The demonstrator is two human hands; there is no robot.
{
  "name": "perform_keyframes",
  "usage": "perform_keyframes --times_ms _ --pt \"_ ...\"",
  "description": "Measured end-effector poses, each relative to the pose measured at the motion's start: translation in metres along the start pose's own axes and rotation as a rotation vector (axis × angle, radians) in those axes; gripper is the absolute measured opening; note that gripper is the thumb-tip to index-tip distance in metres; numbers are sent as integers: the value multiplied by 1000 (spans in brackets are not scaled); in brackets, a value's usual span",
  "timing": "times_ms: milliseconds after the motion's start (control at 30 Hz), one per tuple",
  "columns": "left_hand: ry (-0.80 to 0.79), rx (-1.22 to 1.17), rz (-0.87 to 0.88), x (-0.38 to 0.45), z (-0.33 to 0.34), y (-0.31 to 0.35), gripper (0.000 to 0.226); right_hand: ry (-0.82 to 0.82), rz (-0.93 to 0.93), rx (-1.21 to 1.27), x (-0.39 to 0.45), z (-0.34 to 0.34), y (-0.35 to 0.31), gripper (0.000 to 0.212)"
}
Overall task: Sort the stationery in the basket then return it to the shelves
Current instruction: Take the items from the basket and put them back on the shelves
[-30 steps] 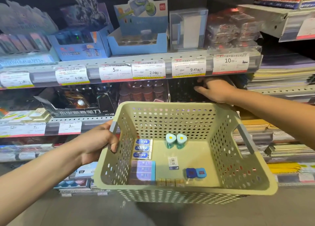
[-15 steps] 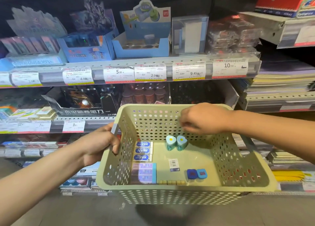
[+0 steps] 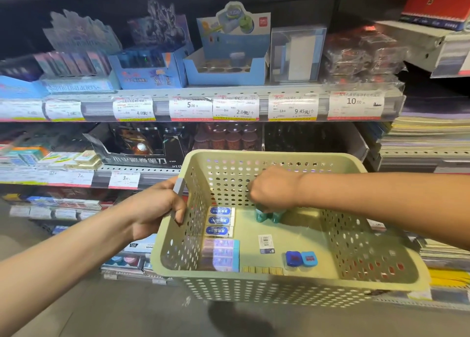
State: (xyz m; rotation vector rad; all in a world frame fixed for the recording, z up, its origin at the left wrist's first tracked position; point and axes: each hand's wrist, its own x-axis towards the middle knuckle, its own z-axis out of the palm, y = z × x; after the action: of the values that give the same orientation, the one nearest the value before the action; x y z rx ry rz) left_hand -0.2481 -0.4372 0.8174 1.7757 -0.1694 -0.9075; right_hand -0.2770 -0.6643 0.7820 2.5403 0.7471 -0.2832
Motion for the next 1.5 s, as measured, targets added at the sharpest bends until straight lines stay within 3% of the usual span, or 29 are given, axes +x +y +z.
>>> perform_keyframes --times_ms 233,533,700,1133,1333,1500 --pt "-43 -8 -4 -9 -3 6 51 71 -72 -98 2 0 -5 18" --pt "-41 -38 23 -18 -17 24 62 43 -74 -186 6 -22 3 13" --pt "-60 -20 65 -23 -22 39 51 16 -61 -214 10 -37 10 13" --pt "-75 19 90 -31 -52 61 60 -4 -36 -217 17 -68 16 13" --pt "-80 22 77 -35 -62 64 59 30 0 -37 10 -90 21 10" --pt "-79 49 73 -43 -68 65 43 39 47 468 -4 -107 34 22"
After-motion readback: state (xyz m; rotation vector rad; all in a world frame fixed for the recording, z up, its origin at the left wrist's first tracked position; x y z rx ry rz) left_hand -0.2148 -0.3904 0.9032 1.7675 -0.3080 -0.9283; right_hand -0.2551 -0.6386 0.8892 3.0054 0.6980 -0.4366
